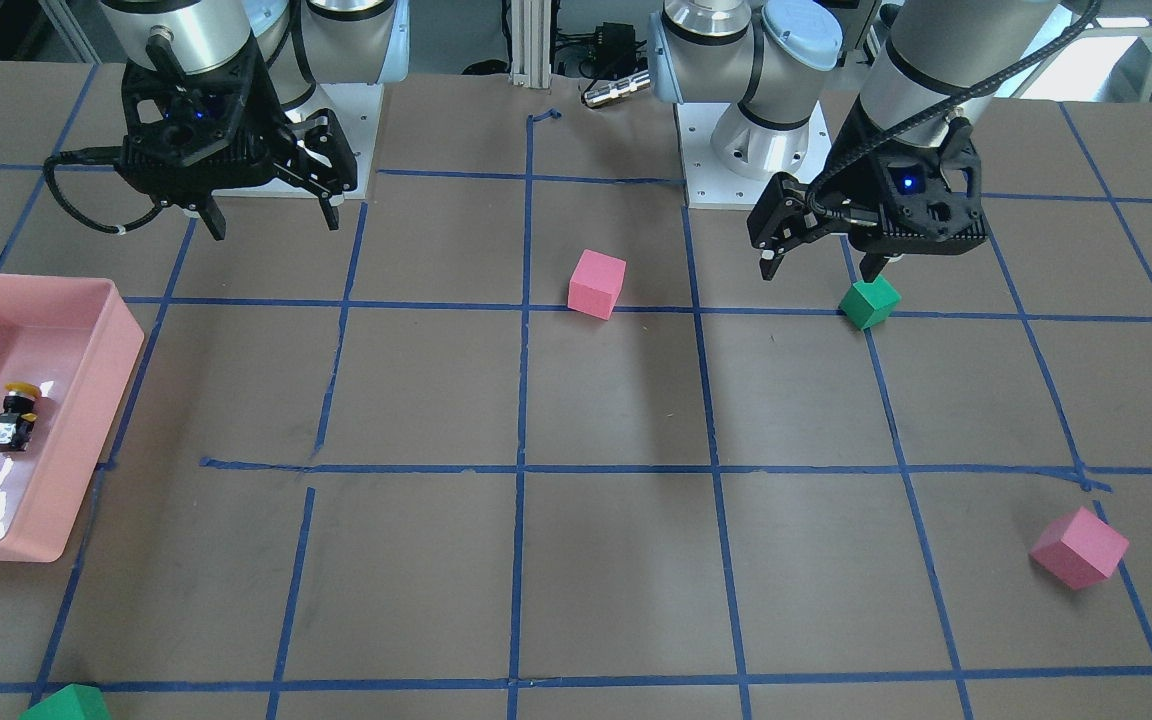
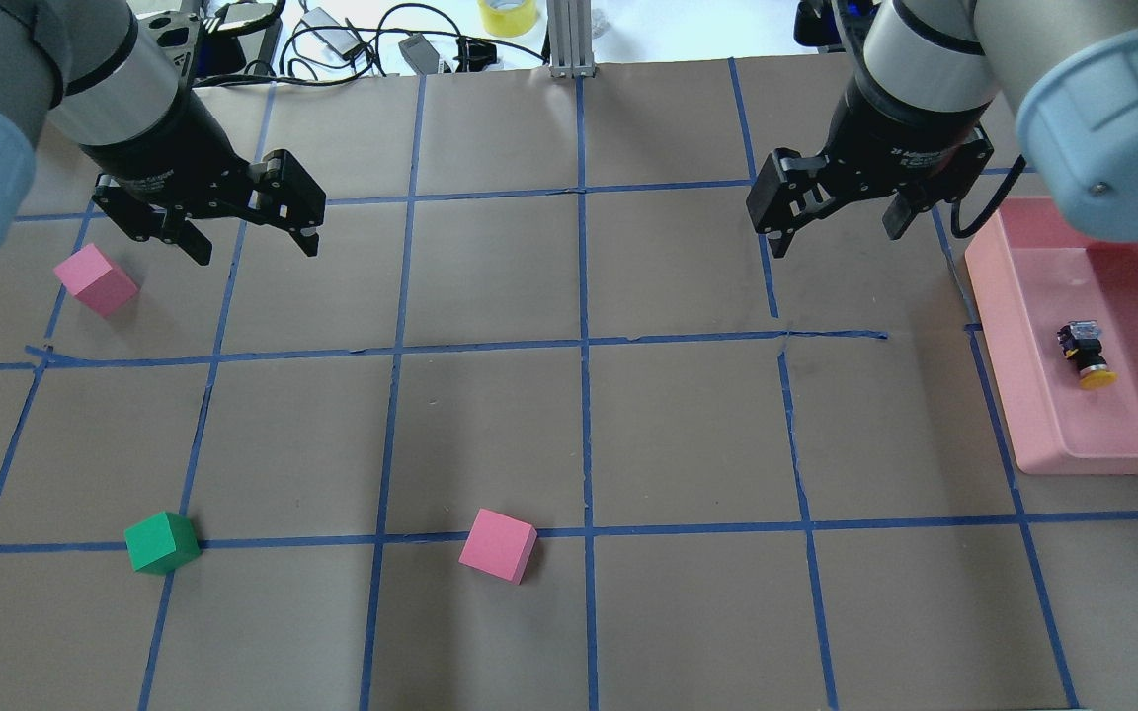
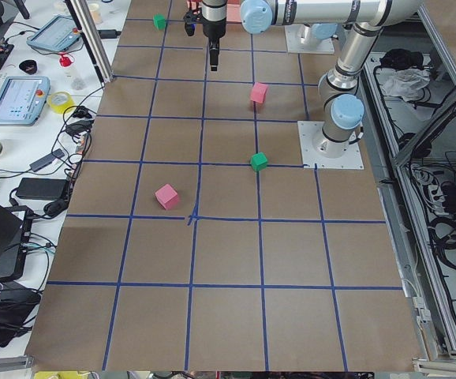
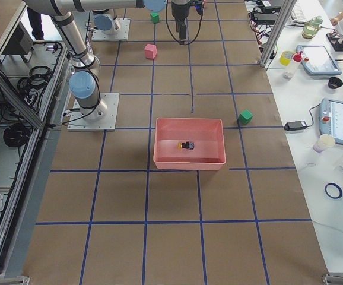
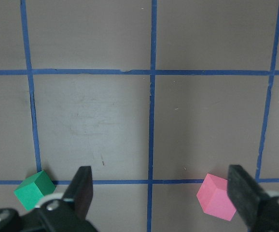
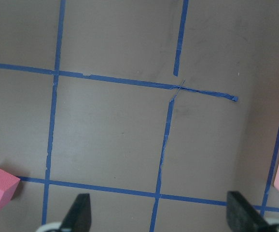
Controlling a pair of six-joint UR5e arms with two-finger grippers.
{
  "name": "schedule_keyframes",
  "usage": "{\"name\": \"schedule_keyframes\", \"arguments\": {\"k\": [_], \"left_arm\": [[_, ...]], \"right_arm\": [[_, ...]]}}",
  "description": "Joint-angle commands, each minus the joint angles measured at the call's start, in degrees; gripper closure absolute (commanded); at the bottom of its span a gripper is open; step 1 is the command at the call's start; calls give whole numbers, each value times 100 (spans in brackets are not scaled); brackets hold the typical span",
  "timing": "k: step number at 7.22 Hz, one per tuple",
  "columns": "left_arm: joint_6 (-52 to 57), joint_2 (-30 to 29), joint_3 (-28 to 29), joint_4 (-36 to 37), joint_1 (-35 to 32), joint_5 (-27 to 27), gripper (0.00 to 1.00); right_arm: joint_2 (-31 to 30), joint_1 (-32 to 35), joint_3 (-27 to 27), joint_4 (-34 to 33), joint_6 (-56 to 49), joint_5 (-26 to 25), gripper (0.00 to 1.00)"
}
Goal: Align button upright
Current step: 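Move the right gripper over the pink bin above the button switch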
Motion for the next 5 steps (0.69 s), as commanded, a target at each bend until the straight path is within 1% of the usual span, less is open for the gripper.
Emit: {"name": "schedule_keyframes", "arguments": {"k": [1,3,4,5], "left_arm": [[-1,0,0,1,0,-6,0],[8,0,0,1,0,-6,0],[-1,0,0,1,0,-6,0],[-1,0,0,1,0,-6,0]], "right_arm": [[1,-24,6,-32,-3,-45,0],[10,-85,6,-24,-56,-45,0],[45,-207,6,-50,-64,-28,0],[71,-478,6,-50,-73,-19,0]]}}
